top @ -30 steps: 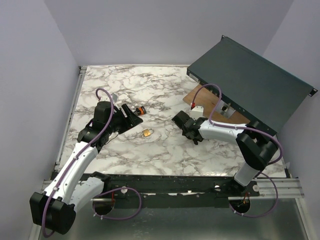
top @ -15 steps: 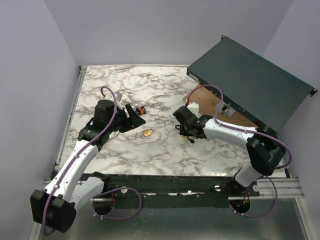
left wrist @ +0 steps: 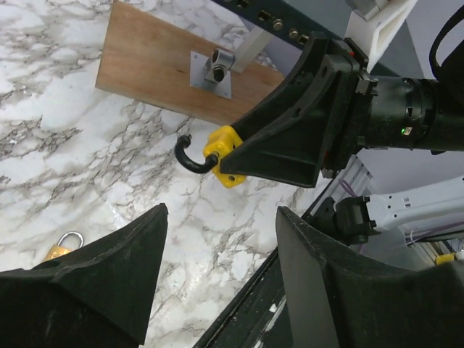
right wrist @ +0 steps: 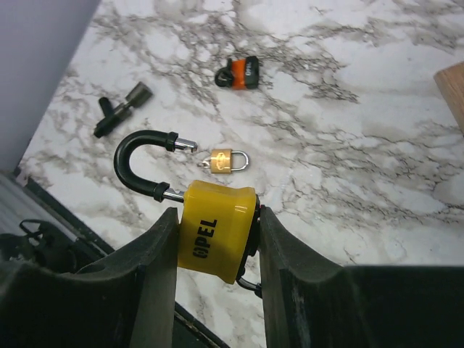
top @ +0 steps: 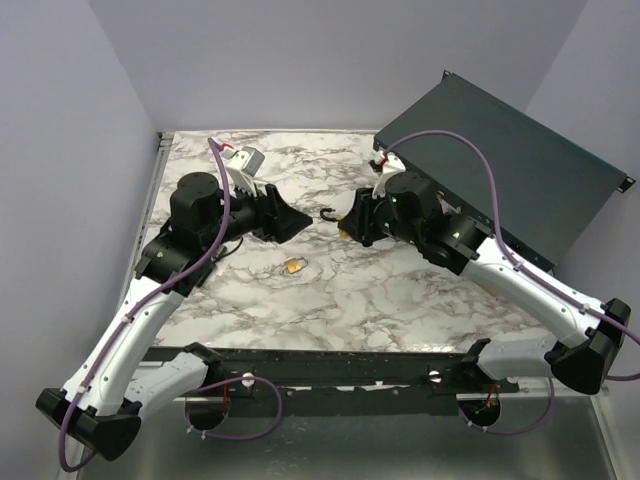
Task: Lock with the key
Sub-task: Pick up the lock from the center of the board.
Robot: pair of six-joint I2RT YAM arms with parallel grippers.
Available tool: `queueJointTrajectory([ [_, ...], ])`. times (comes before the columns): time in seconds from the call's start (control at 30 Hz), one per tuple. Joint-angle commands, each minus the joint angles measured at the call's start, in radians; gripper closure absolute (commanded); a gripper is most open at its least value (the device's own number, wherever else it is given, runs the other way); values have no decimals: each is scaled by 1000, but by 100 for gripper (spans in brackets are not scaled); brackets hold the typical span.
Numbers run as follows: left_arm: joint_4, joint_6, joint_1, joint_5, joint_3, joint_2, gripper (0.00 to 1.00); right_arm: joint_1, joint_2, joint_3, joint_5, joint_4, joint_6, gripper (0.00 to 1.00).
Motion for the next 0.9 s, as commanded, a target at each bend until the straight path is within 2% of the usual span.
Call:
queueJointTrajectory([
  [0.0,-35,57,-27,31,74,23,41,14,-65,40,-132,37,-91,99],
  [0.17,-55,73,-44,21,121,29,44,27,-86,50,-214,46,-113,99],
  [0.27,-75,132,-61,45,140,43,45,30,-94,55,-281,58,-115,99],
  [0.6,-88,280,-75,317,171,35,48,33,-92,193,-486,-22,-102,99],
  [0.87,-77,276,-82,411,196,9,50,33,-88,279,-483,-76,-87,99],
])
